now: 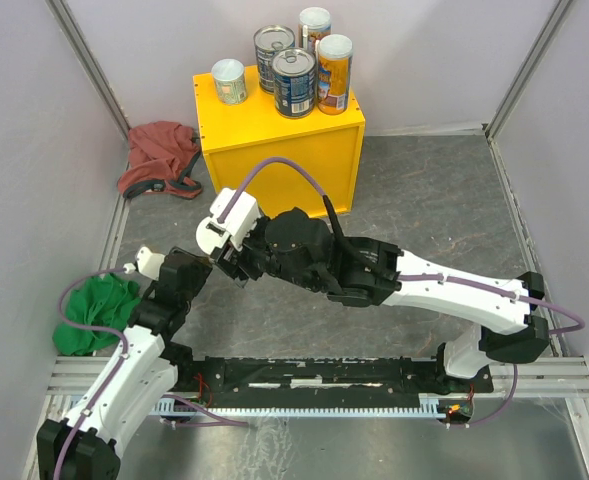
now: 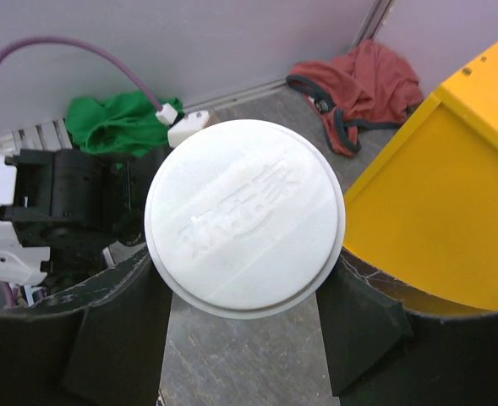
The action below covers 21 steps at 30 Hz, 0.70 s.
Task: Place and organize the canned foods onto the counter
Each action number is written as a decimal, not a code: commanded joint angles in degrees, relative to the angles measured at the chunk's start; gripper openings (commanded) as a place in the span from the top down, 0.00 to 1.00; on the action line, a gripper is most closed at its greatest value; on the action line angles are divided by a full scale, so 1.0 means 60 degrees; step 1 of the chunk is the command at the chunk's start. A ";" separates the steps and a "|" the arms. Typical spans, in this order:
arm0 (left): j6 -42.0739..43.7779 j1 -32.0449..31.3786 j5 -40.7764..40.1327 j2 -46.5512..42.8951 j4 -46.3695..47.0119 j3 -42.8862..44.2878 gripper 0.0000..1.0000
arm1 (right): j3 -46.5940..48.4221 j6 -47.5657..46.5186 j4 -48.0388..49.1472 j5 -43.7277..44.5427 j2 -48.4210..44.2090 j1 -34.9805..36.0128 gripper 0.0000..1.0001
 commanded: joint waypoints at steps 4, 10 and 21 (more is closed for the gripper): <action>-0.0308 -0.0031 0.0087 0.0019 0.0465 -0.0016 0.31 | 0.2048 -0.0601 0.0125 0.0529 0.0325 0.0182 0.91; -0.0311 -0.0024 0.0111 -0.0042 0.0499 -0.0124 0.31 | 0.3102 -0.0936 -0.0140 0.0847 0.0716 0.0228 0.92; -0.0183 -0.0031 0.0188 0.0022 0.0698 -0.0162 0.31 | 0.3960 -0.1553 -0.0205 0.1566 0.1185 0.0236 0.95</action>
